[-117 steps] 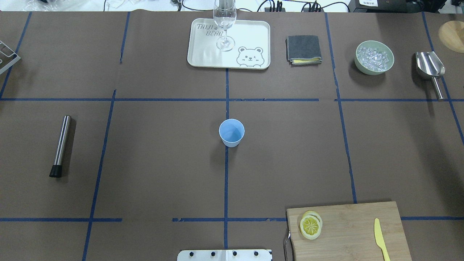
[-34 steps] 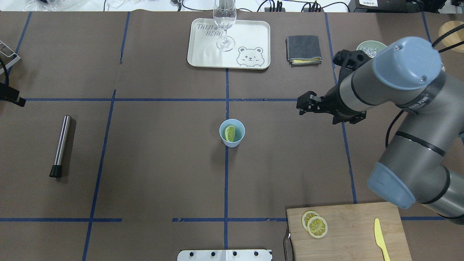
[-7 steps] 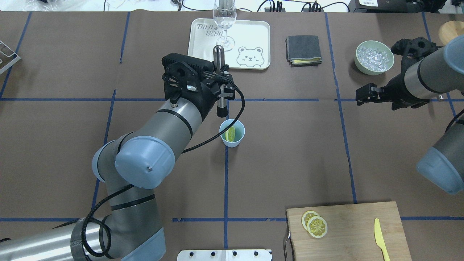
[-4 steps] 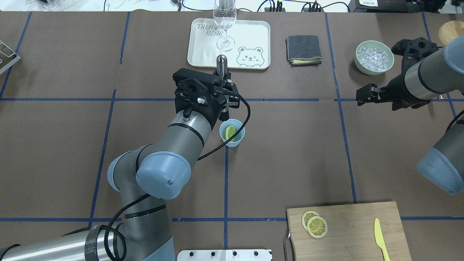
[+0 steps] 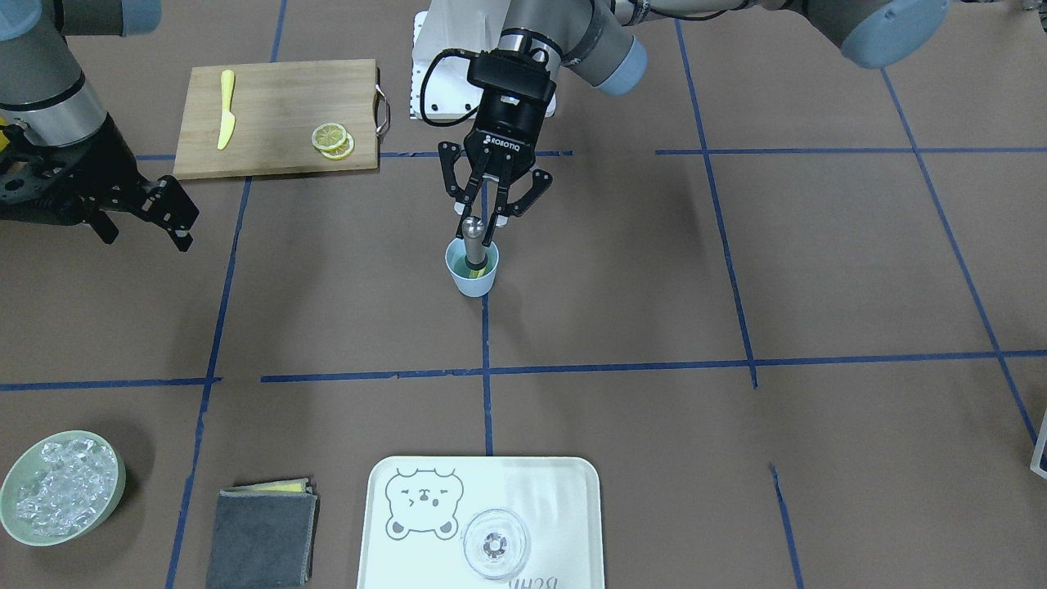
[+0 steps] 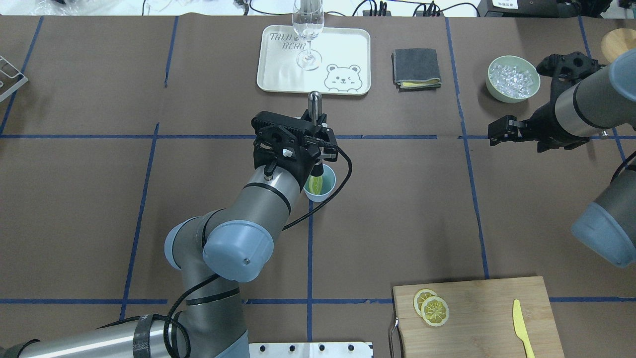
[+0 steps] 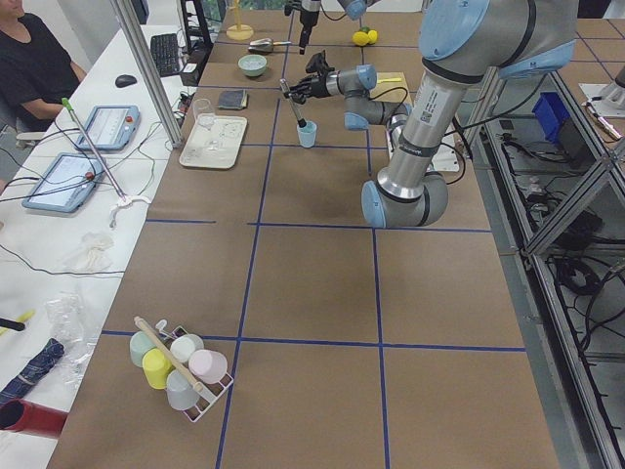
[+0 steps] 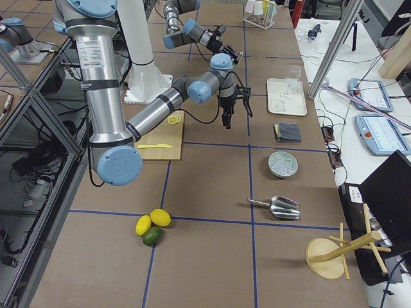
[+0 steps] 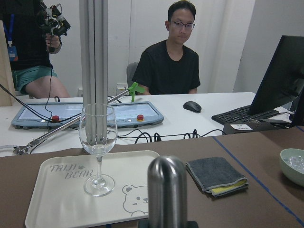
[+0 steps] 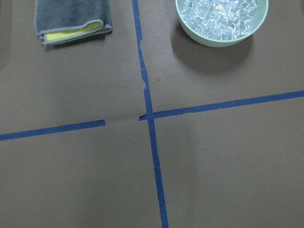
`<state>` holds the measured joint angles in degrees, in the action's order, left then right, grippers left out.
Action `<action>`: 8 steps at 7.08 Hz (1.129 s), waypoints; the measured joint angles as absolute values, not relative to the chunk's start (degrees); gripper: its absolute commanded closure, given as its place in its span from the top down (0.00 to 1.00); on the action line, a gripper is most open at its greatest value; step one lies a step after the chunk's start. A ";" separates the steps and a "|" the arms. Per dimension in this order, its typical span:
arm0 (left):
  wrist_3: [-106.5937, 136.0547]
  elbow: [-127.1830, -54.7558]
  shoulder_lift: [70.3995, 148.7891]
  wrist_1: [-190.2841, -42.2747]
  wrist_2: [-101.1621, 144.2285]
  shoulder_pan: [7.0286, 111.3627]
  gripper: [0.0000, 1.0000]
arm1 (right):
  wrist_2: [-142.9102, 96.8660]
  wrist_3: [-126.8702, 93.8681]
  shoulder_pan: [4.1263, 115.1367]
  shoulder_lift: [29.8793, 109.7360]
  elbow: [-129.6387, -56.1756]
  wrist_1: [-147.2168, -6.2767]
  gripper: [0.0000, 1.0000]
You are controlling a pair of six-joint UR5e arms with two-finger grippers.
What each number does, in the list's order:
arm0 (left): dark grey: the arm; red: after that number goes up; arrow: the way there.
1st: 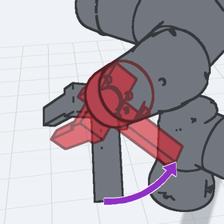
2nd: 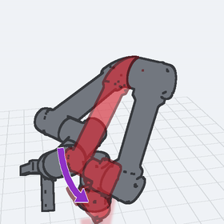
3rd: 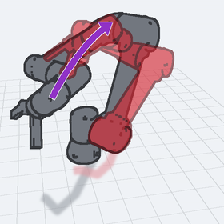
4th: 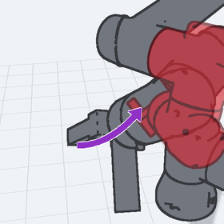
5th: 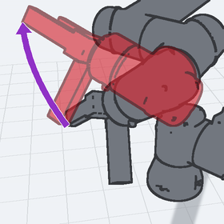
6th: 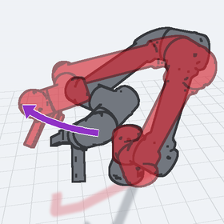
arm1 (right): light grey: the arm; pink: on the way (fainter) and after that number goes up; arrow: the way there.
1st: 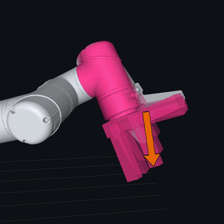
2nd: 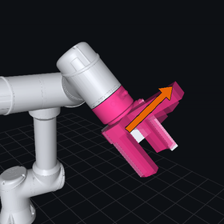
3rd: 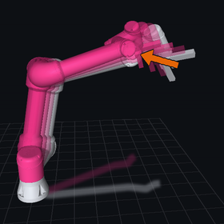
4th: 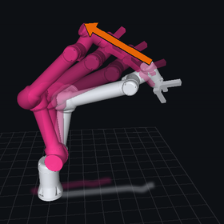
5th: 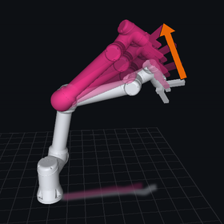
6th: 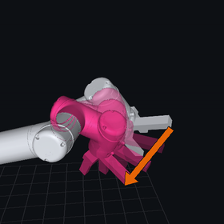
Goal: Squeeze lemon into cup
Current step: 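Press the metal rod down into the cup onto the lemon slice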
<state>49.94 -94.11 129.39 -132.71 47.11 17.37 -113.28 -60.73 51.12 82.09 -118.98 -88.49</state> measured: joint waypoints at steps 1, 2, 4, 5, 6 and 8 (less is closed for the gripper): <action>49.69 -93.42 129.43 -133.16 47.13 17.26 0.00 | -113.36 -60.73 51.10 82.09 -118.98 -88.47 1.00; 49.43 -93.05 129.41 -133.38 47.15 16.93 0.00 | -113.40 -60.73 51.08 82.09 -118.93 -88.48 1.00; 49.30 -91.79 129.43 -133.82 47.10 16.01 0.00 | -113.40 -60.75 51.04 82.09 -118.78 -88.50 1.00; 49.29 -90.87 129.44 -134.62 47.12 15.63 0.00 | -113.44 -60.79 51.01 82.09 -118.75 -88.51 1.00; 49.27 -89.98 129.49 -135.47 47.13 15.45 0.00 | -113.44 -60.81 50.99 82.09 -118.75 -88.51 1.00; 49.24 -89.14 129.52 -136.10 47.18 15.29 0.00 | -113.44 -60.82 50.98 82.09 -118.75 -88.49 1.00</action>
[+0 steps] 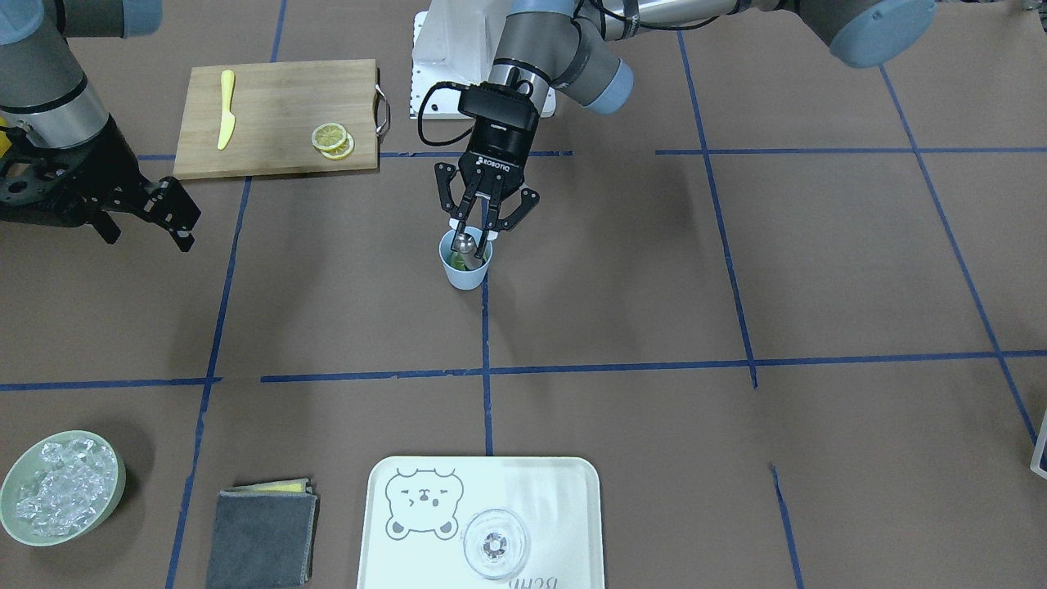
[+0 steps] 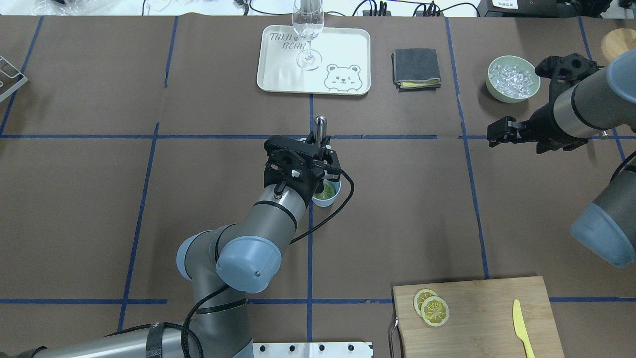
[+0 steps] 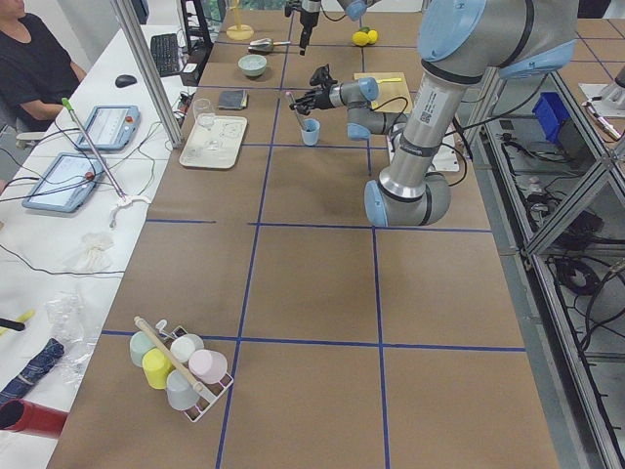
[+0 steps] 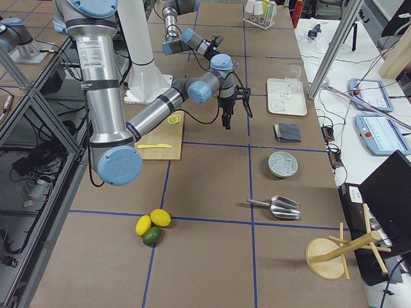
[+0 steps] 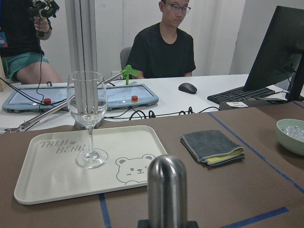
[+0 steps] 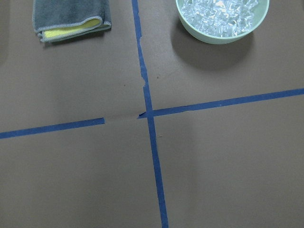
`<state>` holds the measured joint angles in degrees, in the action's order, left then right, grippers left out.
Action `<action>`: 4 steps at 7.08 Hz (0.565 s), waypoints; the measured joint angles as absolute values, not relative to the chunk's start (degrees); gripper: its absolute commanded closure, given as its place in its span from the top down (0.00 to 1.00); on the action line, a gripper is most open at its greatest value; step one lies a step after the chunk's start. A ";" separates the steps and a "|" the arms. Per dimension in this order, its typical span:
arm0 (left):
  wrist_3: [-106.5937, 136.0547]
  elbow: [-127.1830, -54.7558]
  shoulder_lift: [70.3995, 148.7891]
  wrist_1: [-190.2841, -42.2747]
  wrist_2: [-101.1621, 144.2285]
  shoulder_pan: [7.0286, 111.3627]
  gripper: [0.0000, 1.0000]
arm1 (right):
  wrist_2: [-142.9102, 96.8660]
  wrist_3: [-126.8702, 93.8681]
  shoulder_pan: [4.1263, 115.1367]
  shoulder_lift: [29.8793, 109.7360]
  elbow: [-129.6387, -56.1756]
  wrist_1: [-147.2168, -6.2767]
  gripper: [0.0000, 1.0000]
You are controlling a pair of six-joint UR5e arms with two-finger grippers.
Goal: Squeeze lemon into cup
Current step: 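Press the metal rod down into the cup onto the lemon slice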
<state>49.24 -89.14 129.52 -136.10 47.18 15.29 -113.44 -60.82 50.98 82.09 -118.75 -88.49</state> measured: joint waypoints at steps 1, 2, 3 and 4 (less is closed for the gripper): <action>49.23 -89.17 129.49 -136.16 47.19 15.24 0.00 | -113.46 -60.82 50.98 82.07 -118.76 -88.47 1.00; 49.22 -89.33 129.40 -136.20 47.20 15.22 0.00 | -113.46 -60.82 50.98 82.04 -118.76 -88.48 1.00; 47.73 -90.69 129.26 -136.22 47.59 15.21 0.00 | -113.47 -60.82 50.98 82.01 -118.76 -88.50 1.00; 42.31 -94.60 129.12 -136.21 48.85 15.27 0.00 | -113.47 -60.82 50.98 81.98 -118.75 -88.50 1.00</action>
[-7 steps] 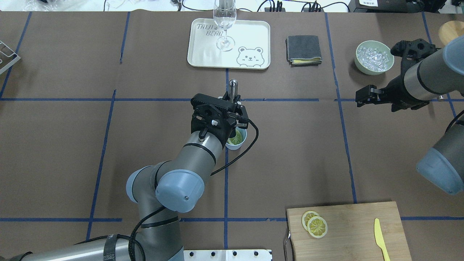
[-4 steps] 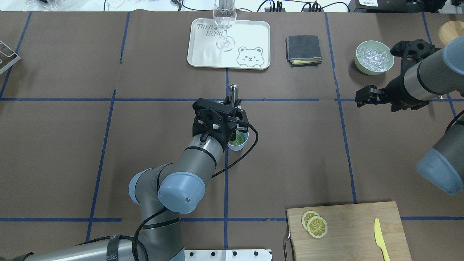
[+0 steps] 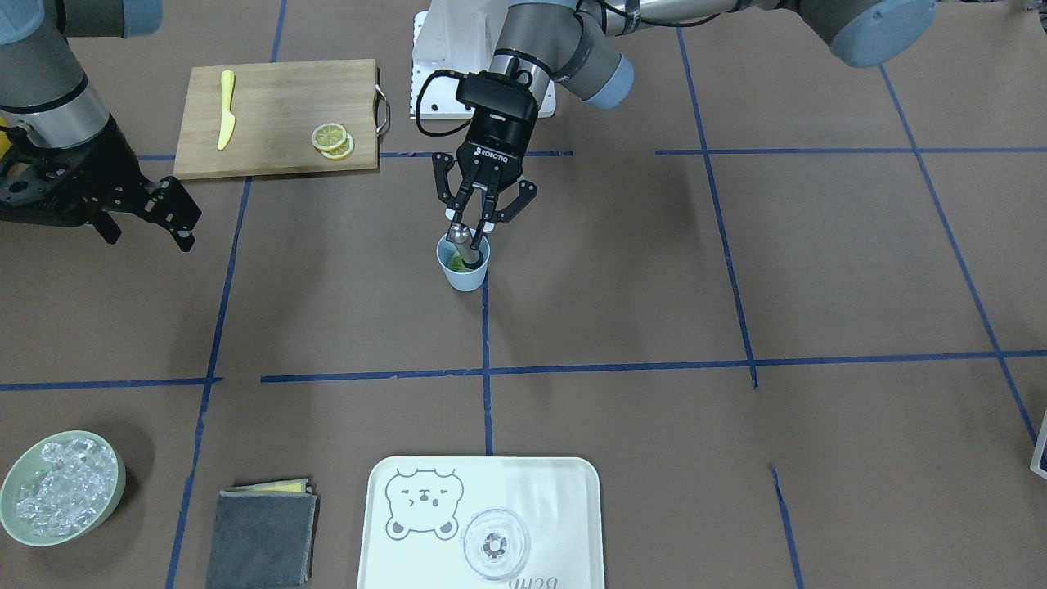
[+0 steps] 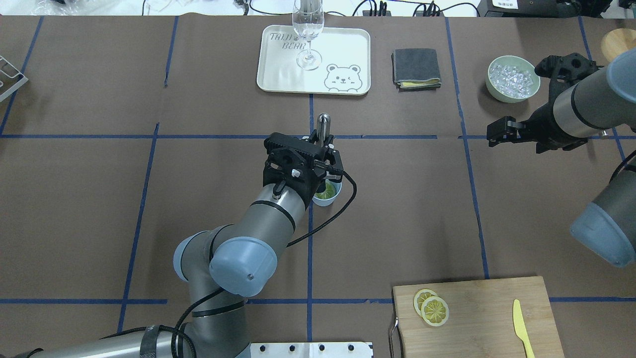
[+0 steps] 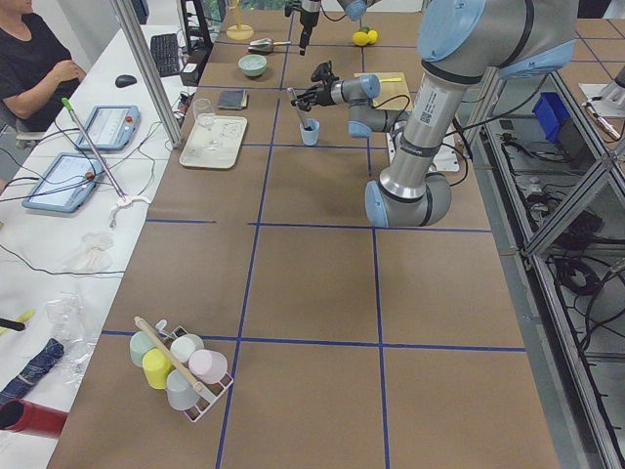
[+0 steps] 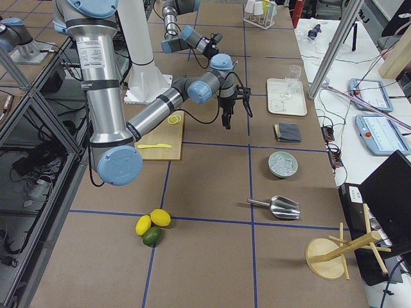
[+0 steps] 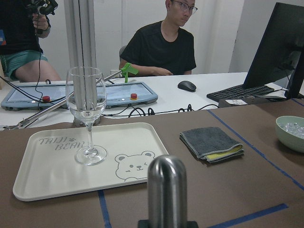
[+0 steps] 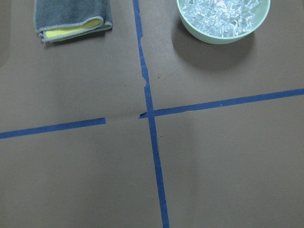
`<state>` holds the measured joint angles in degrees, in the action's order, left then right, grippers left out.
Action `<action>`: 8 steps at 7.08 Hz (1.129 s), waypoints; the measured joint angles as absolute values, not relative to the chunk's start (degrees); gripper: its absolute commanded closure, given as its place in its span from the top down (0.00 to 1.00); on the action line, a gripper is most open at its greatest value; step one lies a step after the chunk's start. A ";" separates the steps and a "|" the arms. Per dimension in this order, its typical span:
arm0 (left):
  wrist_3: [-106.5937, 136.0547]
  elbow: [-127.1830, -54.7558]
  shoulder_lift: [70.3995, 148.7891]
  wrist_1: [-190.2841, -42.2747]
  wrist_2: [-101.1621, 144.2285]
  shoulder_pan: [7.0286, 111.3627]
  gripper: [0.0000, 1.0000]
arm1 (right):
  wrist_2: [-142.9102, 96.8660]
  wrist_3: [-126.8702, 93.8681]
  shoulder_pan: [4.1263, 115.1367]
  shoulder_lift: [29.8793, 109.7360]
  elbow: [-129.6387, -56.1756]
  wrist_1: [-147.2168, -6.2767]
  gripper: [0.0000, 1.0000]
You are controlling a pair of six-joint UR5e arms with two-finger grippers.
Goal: Squeeze lemon into cup
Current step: 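Press the metal rod down into the cup onto the lemon slice, then lift the rod out of the cup with the left gripper while the right arm retracts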
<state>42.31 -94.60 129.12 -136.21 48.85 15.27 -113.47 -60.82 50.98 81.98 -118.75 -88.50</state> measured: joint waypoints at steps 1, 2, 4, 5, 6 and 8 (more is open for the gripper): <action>35.95 -99.70 128.70 -136.17 50.20 15.50 0.00 | -113.45 -60.82 50.99 81.96 -118.74 -88.51 1.00; 32.96 -103.62 128.08 -136.15 50.77 16.05 0.00 | -113.41 -60.82 51.03 81.96 -118.74 -88.51 1.00; 35.78 -107.91 124.63 -135.84 50.95 17.82 0.00 | -113.37 -60.80 51.05 81.93 -118.74 -88.51 1.00; 38.86 -108.58 120.30 -135.57 52.36 19.47 0.00 | -113.32 -60.74 51.09 81.93 -118.72 -88.51 1.00; 40.26 -108.84 116.14 -135.47 56.84 22.75 0.00 | -113.30 -60.51 51.19 81.97 -118.61 -88.51 1.00; 41.47 -108.44 109.32 -134.84 71.24 33.07 0.00 | -113.57 -57.63 52.47 82.77 -118.40 -88.51 1.00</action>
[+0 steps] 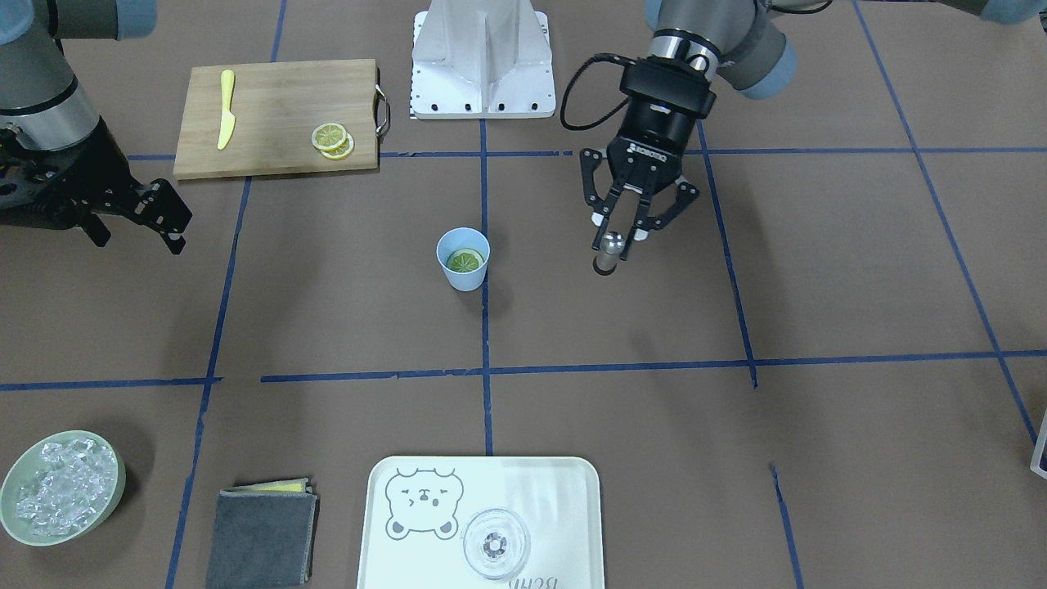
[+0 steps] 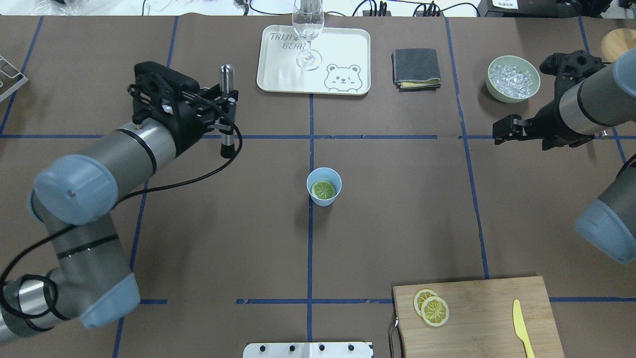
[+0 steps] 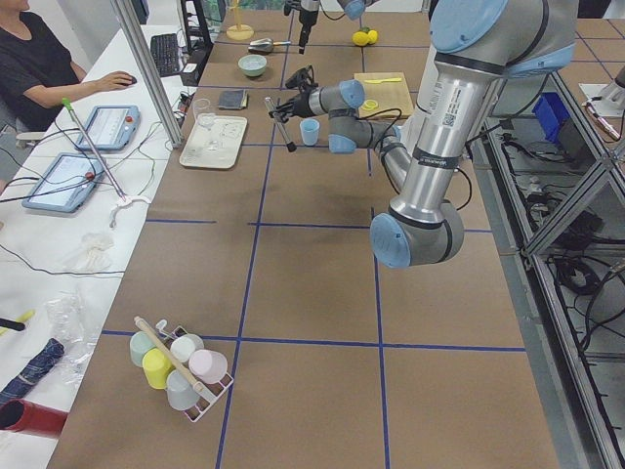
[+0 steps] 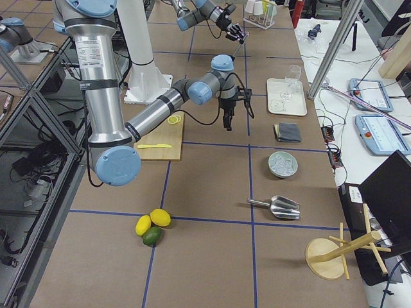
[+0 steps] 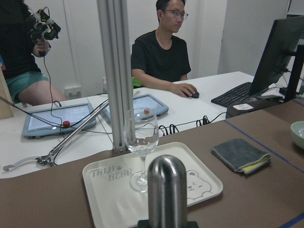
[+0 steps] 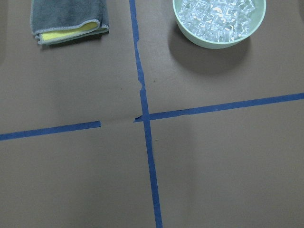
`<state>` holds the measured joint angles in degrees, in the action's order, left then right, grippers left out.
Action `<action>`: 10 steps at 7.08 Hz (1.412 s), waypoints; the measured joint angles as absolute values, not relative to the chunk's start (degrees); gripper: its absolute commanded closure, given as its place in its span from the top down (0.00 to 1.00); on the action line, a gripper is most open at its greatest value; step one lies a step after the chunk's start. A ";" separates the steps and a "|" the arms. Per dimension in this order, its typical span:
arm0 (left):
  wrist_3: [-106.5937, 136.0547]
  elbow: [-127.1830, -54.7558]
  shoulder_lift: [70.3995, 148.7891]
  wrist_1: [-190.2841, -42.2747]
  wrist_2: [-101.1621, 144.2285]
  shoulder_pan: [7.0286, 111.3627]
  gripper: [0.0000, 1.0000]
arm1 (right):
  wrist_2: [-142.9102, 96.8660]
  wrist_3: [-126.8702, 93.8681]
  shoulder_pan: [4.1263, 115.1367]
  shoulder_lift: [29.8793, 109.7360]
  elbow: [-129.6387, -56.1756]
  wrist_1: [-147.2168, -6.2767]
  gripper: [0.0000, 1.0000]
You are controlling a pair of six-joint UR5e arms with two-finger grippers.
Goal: Squeeze lemon into cup
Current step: 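Lift the rod out of the cup with the left gripper while the right arm retracts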
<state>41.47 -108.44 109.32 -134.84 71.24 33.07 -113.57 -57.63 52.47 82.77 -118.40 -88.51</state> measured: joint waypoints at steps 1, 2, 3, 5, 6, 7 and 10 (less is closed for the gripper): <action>41.48 -107.36 106.44 -132.65 80.07 39.25 0.00 | -114.21 -54.03 54.00 83.86 -118.26 -88.51 1.00; 41.21 -105.55 105.03 -128.09 91.62 46.42 0.00 | -116.04 -48.68 56.59 85.22 -117.72 -88.51 1.00; 41.05 -104.41 104.03 -123.07 101.02 51.44 0.00 | -118.77 -42.41 59.86 86.15 -116.33 -88.53 1.00; 40.99 -102.84 100.45 -112.58 113.74 55.32 0.00 | -124.41 -30.02 66.39 87.23 -111.85 -88.58 1.00; 41.17 -102.01 97.71 -110.15 120.41 55.74 0.00 | -126.51 -26.24 68.47 87.59 -110.28 -88.59 1.00; 41.94 -100.81 95.37 -108.97 125.62 55.81 0.00 | -127.76 -24.48 69.55 87.85 -109.48 -88.58 1.00; 45.86 -94.83 94.66 -108.55 128.69 55.24 0.00 | -128.53 -23.66 70.10 88.31 -109.01 -88.57 1.00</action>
